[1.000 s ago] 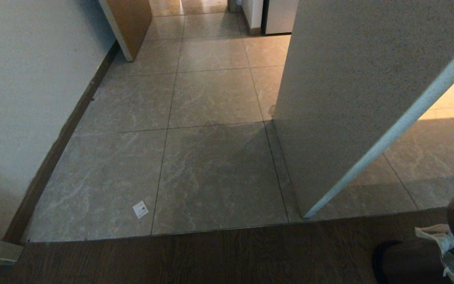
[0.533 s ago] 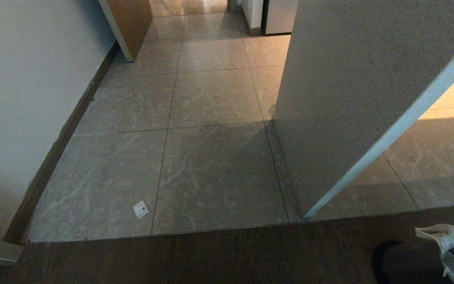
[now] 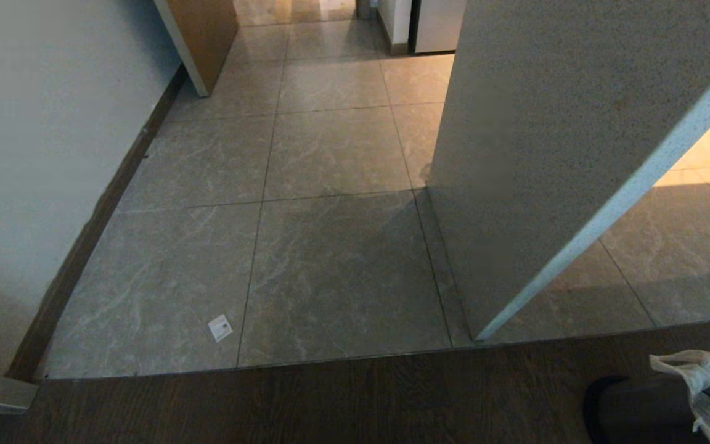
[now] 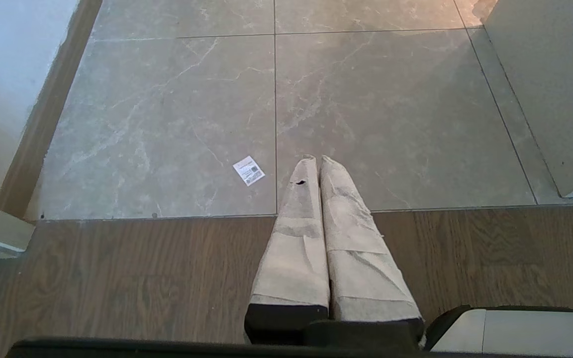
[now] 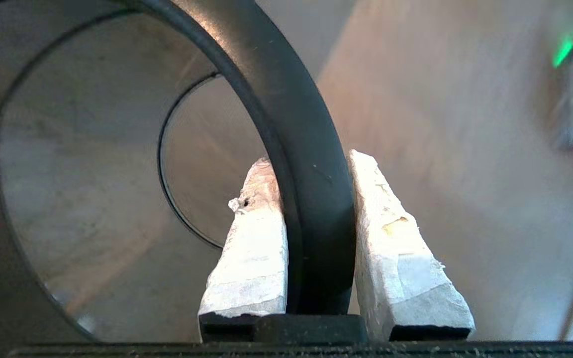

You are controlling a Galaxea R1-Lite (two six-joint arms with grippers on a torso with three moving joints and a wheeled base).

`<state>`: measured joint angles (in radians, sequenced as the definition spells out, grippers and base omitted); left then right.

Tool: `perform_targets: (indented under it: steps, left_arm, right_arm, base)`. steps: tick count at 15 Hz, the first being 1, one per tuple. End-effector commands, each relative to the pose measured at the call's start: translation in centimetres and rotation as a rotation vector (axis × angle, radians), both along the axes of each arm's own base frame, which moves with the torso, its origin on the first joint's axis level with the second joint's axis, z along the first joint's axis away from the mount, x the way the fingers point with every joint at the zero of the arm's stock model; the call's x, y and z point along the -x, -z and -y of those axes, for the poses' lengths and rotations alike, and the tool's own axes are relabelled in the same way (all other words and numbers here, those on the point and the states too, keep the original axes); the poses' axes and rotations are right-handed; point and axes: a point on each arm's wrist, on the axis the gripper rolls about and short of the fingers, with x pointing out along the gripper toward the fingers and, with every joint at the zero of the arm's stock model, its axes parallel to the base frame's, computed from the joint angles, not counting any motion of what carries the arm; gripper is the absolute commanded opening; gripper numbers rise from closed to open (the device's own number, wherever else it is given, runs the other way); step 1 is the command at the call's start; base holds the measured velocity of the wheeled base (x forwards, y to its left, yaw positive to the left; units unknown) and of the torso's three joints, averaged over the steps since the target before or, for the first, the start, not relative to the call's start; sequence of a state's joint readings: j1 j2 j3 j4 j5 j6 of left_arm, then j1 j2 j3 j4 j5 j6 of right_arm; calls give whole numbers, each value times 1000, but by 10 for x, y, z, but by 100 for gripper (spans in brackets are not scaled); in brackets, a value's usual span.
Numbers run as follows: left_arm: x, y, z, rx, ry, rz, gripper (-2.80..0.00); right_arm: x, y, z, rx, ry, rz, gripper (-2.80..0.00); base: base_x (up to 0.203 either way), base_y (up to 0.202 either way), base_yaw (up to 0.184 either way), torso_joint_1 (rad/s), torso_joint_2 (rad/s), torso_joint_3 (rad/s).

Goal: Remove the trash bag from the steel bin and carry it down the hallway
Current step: Place the outer trash can on the ground

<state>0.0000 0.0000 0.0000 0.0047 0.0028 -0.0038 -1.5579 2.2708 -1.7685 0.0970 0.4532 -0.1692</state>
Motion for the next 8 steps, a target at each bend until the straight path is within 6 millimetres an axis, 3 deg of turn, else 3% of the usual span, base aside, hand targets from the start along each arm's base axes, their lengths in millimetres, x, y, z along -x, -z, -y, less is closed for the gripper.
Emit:
perform_targets:
  steps: [1,4,8]
  left_arm:
    - [0,0,0,1,0,0,-280]
    - [0,0,0,1,0,0,-280]
    - [0,0,0,1,0,0,-280]
  right_arm:
    - [17,73,22,-138,33,0,-280]
    - [24,113,32,-206,48,10,-280]
    - [24,148,46,-209,51,10,-280]
  base:
    - [0,0,0,0,0,0]
    - [0,0,0,0,0,0]
    - [0,0,0,0,0,0]
